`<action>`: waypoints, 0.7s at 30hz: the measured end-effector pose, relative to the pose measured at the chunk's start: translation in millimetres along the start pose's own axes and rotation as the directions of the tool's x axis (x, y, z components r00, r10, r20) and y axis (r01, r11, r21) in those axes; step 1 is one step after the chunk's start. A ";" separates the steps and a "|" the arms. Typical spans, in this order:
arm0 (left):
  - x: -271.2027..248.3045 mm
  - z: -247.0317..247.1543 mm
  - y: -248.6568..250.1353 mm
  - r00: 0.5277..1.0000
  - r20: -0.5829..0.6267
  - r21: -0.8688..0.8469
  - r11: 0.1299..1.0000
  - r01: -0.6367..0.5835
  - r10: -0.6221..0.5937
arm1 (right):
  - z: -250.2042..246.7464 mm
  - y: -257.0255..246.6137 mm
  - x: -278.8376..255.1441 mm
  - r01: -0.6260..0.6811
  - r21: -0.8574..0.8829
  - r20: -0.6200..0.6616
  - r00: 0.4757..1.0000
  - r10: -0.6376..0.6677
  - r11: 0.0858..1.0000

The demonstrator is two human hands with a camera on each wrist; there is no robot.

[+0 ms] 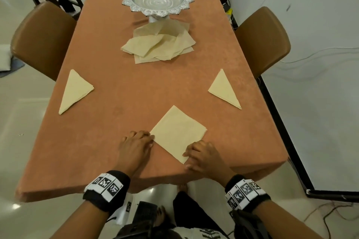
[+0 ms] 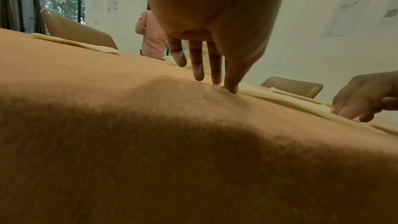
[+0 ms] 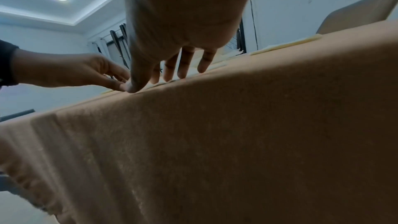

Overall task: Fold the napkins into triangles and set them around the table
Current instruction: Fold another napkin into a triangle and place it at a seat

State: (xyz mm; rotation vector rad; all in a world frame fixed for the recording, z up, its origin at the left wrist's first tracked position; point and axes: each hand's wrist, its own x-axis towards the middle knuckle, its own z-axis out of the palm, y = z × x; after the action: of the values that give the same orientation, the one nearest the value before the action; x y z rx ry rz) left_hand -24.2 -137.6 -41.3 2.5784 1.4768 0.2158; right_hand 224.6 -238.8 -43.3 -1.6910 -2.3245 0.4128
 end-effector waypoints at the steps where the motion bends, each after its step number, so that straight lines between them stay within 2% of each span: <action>1: 0.3 -0.1 0.3 1.000 0.008 0.001 1.000 0.001 -0.001 | 3.7 -1.4 -1.4 -0.011 0.000 -0.030 0.999 0.011 1.000; 5: -0.4 -0.6 -0.7 1.000 -0.001 -0.003 1.000 -0.011 0.011 | 10.6 -7.5 2.8 -0.018 -0.048 -0.150 0.989 0.010 0.999; 8: 3.0 -4.3 -1.8 0.999 0.010 -0.017 0.999 -0.041 0.041 | 11.8 -9.0 4.3 0.014 -0.118 -0.173 0.984 -0.034 0.993; 10: 4.3 -7.2 -2.2 0.997 0.017 -0.016 0.997 -0.070 0.070 | 11.7 -10.0 4.9 0.000 -0.108 -0.179 0.984 -0.019 0.994; 14: -6.6 -8.3 -1.5 0.989 0.019 0.015 0.989 -0.146 0.146 | 11.6 -17.1 0.0 -0.092 0.014 -0.161 0.983 0.093 0.996; 16: -18.7 -4.3 0.4 0.983 0.034 0.025 0.983 -0.179 0.178 | 11.9 -21.3 -8.3 -0.129 0.135 -0.112 0.983 0.145 0.982; 21: -39.1 1.7 5.4 0.985 -0.015 0.017 0.985 -0.174 0.174 | 4.4 -26.2 -19.9 -0.241 0.402 -0.081 0.951 0.297 0.883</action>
State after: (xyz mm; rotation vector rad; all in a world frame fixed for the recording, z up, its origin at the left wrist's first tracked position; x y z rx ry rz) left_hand -38.9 -174.3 -43.6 2.7255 1.2626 0.2478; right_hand 205.9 -265.8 -38.4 -1.7739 -1.7626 0.7278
